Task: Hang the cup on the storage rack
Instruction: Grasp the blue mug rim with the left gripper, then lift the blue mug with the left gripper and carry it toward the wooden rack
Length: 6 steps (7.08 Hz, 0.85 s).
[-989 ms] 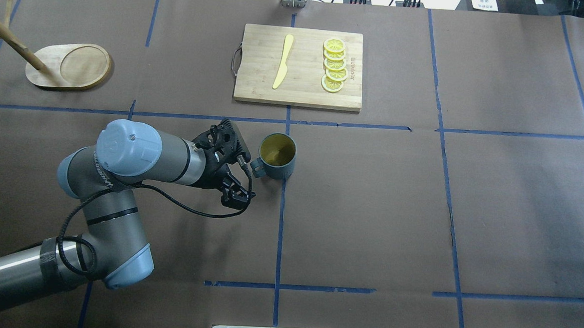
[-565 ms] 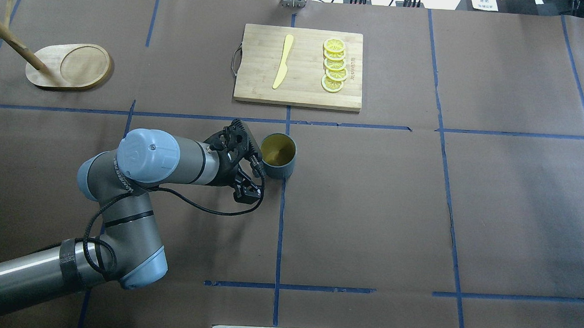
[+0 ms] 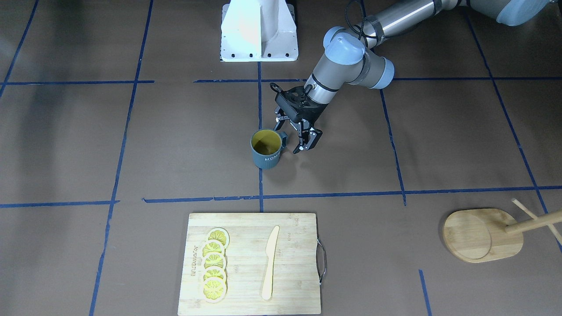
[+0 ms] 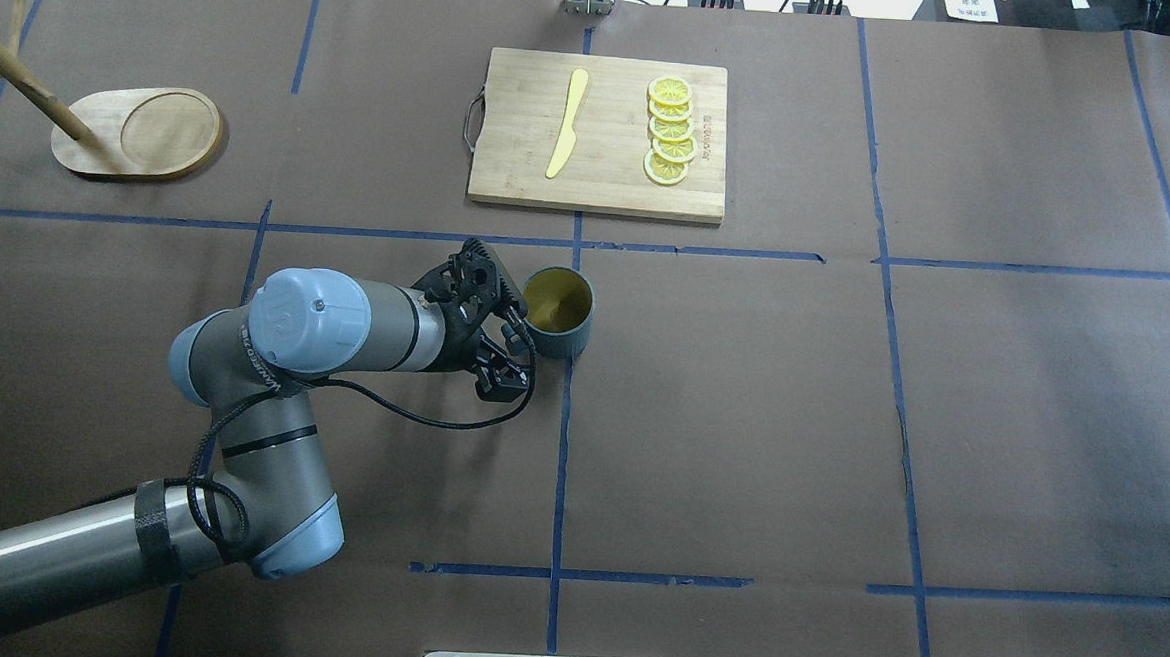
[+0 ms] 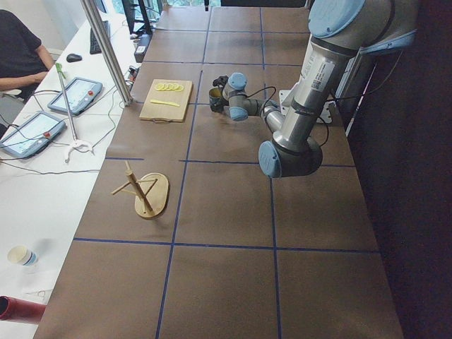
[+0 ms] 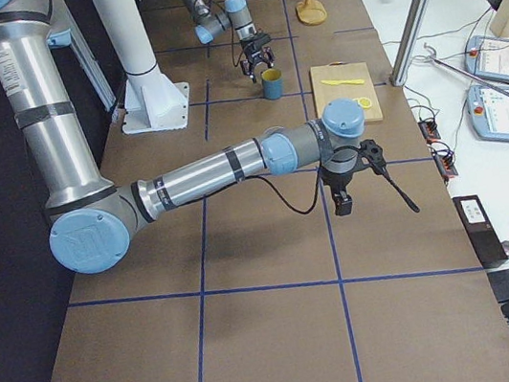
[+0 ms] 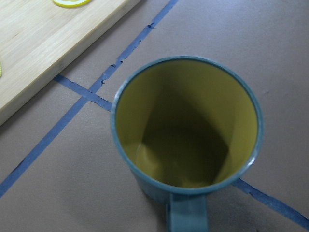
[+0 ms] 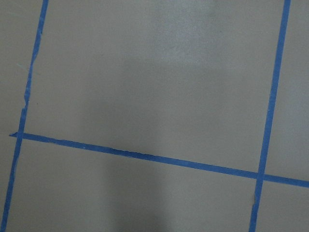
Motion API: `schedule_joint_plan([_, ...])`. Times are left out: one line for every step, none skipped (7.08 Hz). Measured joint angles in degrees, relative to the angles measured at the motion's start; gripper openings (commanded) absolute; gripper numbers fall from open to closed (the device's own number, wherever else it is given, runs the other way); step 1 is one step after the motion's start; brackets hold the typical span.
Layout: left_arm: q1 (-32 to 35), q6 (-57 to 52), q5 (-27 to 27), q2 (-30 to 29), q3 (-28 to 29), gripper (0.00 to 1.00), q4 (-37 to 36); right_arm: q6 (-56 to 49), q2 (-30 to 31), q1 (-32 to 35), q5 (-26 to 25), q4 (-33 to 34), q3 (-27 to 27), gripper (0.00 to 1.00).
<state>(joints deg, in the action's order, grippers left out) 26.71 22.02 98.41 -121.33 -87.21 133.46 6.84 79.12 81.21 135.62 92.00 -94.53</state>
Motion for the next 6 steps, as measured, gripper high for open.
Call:
schedule_joint_plan([-0.21,0.49,-0.04,-0.24,0.28,0.71,0.05,0.01,-0.04,0.0,0.0,0.0,-0.03,1.0])
schedule_joint_plan([-0.29,0.66,-0.05,-0.39,0.57,0.26,0.15,0.03,-0.07,0.0,0.0,-0.02,-0.04,1.0])
schedule_joint_plan([-0.32,1.14,-0.08,-0.45,0.82,0.01,0.29,0.07,-0.12,0.0,0.02,0.0,-0.04,1.0])
schedule_joint_plan([-0.36,3.56,-0.12,-0.45,1.05,0.0,0.75,0.11,-0.19,0.0,0.06,0.01,-0.04,1.0])
schedule_joint_plan([-0.4,8.03,-0.12,-0.43,1.12,0.0,1.81,0.15,-0.24,0.0,0.1,0.02,-0.04,1.0])
schedule_joint_plan([-0.25,10.92,-0.04,-0.41,0.91,0.0,2.68,0.18,-0.24,0.0,0.14,0.02,-0.04,1.0])
